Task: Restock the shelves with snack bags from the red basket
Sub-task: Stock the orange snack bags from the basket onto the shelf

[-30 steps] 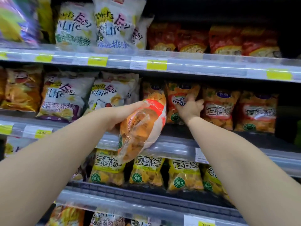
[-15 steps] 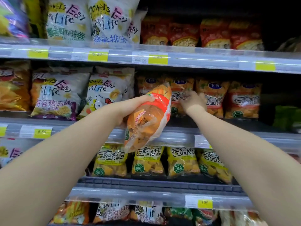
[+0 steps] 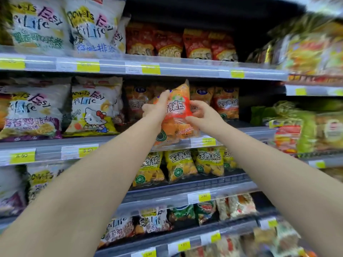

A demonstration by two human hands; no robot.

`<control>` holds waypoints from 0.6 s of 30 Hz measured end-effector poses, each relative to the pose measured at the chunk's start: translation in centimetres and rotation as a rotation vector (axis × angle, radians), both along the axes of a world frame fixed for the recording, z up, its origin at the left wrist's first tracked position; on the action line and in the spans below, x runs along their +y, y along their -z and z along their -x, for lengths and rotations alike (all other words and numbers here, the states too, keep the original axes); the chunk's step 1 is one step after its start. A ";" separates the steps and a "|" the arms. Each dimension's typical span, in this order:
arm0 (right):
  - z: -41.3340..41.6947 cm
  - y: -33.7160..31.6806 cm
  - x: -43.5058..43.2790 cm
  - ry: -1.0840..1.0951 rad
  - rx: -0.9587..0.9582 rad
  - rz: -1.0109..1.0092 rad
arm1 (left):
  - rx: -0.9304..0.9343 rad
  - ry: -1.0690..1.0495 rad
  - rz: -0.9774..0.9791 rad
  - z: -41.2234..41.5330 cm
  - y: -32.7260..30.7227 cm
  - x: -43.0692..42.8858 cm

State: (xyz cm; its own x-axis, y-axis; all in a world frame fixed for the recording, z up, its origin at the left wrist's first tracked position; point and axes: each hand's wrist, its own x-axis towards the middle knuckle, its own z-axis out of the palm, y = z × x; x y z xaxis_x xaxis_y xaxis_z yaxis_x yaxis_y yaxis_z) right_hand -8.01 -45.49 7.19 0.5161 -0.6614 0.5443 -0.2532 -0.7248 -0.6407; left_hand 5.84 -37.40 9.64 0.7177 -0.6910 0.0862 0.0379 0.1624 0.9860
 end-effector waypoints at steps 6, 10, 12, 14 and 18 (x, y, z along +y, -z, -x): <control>-0.2 0.2 1.0 0.151 0.281 -0.075 | 0.123 0.182 0.086 0.7 -0.1 1.2; -1.8 0.2 1.3 0.177 0.314 0.004 | 0.084 0.162 0.137 -0.2 0.2 2.1; -2.7 0.0 1.1 0.145 0.233 0.021 | 0.037 0.164 0.181 -1.4 0.2 2.5; -3.6 -0.4 0.8 0.131 0.149 -0.014 | -0.040 0.130 0.182 -3.3 0.5 2.7; -5.7 -1.0 -0.3 0.215 0.034 0.012 | -0.738 -0.161 -0.231 -8.8 4.0 3.8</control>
